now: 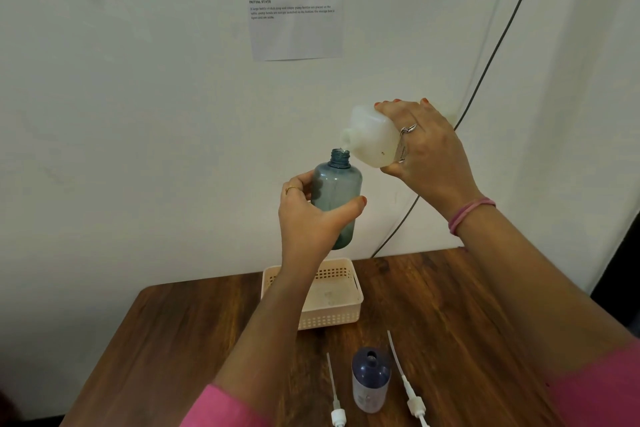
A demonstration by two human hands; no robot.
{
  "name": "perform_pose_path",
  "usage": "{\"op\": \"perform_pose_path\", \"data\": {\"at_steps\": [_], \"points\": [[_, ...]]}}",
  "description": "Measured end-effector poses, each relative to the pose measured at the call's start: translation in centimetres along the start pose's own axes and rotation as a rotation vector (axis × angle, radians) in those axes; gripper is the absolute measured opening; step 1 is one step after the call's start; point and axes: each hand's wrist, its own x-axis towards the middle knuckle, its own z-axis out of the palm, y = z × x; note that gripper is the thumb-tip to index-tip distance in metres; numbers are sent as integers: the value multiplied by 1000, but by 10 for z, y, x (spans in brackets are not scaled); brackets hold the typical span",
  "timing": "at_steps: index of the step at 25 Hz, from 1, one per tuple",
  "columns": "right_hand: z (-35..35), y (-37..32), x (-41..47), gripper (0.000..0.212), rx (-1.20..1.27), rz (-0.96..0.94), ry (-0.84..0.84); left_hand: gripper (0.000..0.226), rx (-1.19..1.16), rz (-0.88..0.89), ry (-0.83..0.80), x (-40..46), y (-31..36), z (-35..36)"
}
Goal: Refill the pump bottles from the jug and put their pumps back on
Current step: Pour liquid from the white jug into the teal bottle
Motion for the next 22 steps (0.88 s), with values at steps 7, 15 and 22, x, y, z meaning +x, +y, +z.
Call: {"op": "perform_pose_path", "data": {"at_steps": [7, 15, 22], "points": [[1, 1, 0, 83, -2, -4, 0, 74, 6, -9, 5, 2, -1, 0], [3, 2, 1, 82, -13, -13, -1, 74, -3, -8, 7, 5, -2, 0], [5, 4, 1, 83, -20, -27, 0, 76, 13, 2, 15, 7, -6, 1]]}}
